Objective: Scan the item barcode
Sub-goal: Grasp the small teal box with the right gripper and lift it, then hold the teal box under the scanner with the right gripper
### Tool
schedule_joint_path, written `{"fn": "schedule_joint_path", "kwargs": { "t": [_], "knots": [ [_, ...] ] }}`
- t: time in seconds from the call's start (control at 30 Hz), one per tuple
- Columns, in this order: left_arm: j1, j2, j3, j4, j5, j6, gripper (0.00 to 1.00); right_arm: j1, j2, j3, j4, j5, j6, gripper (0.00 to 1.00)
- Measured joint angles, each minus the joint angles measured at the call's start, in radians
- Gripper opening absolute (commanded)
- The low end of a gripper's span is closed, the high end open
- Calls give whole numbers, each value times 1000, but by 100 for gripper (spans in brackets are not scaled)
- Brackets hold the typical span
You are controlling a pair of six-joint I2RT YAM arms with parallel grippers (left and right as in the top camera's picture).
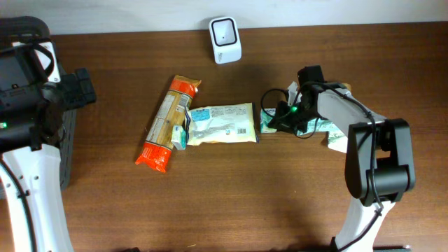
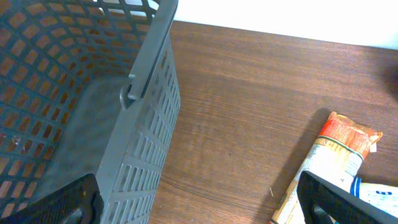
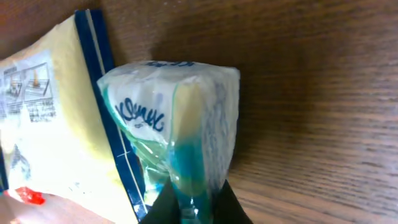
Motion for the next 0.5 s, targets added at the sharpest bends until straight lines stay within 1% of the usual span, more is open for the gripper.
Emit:
{"fn": "schedule_joint_path", "kwargs": {
  "t": [0.1, 0.17, 0.27, 0.3, 0.4, 0.43, 0.47, 0.5],
  "knots": [
    [0, 0, 0, 0, 0, 0, 99, 0, 0, 0, -42, -27, 1, 4],
    [0, 0, 0, 0, 0, 0, 99, 0, -6, 10, -117, -45, 0, 4],
    [0, 0, 0, 0, 0, 0, 99, 0, -67, 84, -204, -172, -55, 4],
    [0, 0, 0, 0, 0, 0, 99, 0, -105, 128, -208, -286, -78, 4],
    [0, 0, 0, 0, 0, 0, 99, 0, -122, 197, -178, -601, -119, 4],
    [0, 0, 0, -2, 0, 0, 99, 0, -122, 199, -106, -784, -124, 4],
    [0, 0, 0, -1, 0, 0, 99, 0, -122, 199, -90, -867, -127, 4],
    [0, 0, 0, -1, 0, 0, 99, 0, -122, 199, -80, -934, -73, 4]
  ]
}}
